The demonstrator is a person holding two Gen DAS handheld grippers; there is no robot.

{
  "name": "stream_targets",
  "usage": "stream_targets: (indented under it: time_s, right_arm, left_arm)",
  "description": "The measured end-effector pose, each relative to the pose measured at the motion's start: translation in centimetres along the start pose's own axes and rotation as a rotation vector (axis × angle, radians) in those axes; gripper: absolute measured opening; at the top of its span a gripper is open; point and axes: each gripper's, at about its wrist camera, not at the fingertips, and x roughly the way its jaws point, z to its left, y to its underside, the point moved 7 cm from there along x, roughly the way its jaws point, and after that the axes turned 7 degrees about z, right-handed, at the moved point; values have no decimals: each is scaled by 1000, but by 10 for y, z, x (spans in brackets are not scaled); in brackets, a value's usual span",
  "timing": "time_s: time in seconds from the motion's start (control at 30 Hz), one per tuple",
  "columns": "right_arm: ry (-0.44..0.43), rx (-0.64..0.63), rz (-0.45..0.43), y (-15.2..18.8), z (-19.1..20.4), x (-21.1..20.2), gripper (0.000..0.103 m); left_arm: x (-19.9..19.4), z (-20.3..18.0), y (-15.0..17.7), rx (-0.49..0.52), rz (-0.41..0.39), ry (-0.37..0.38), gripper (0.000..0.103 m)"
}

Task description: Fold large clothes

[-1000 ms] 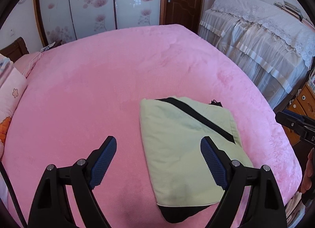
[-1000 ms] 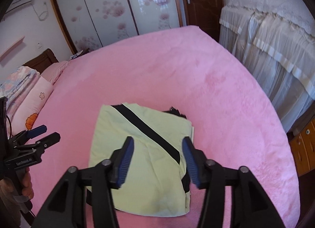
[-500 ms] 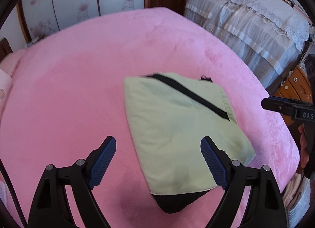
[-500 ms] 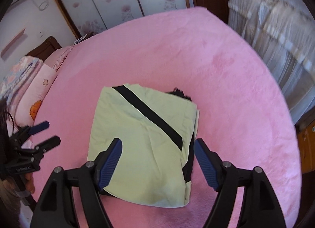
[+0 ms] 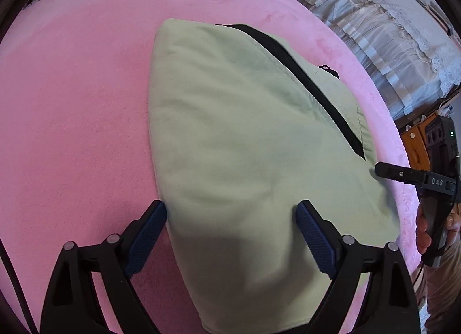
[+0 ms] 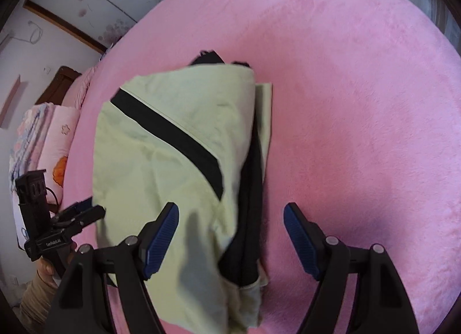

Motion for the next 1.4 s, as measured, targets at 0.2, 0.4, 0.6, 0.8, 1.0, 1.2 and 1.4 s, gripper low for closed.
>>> stream_targets:
  time_s: [0.2,0.4,0.6,0.8,1.0,1.2,1.4]
  right_arm:
    - [-97,-50,22,-6,8,29,76]
    - [-126,-103,-6,-17,23,45,65]
    - [-76,-109,-43,-19,34,44,31]
    - [21,-163,-80,-5,68,25,15]
    - [69,-260,-107,28,133,1,12]
    - [34,-310,-69,68,193,-1,12]
    - [-40,-377,-95,75,281,4,11]
  left_arm:
    - [23,18,-1,-121,21,146,98]
    - [35,20,-4,-115,13,191,102]
    - [32,8,-8,-122,27,143,85]
    - [7,-16,-4,-42,-8,-1,52]
    - [-33,-27,17,-15,-27,-23,39]
    - [-96,-3,47,-2,-43,-42,37]
    - [-166,64,60,-15,-95,-93,38]
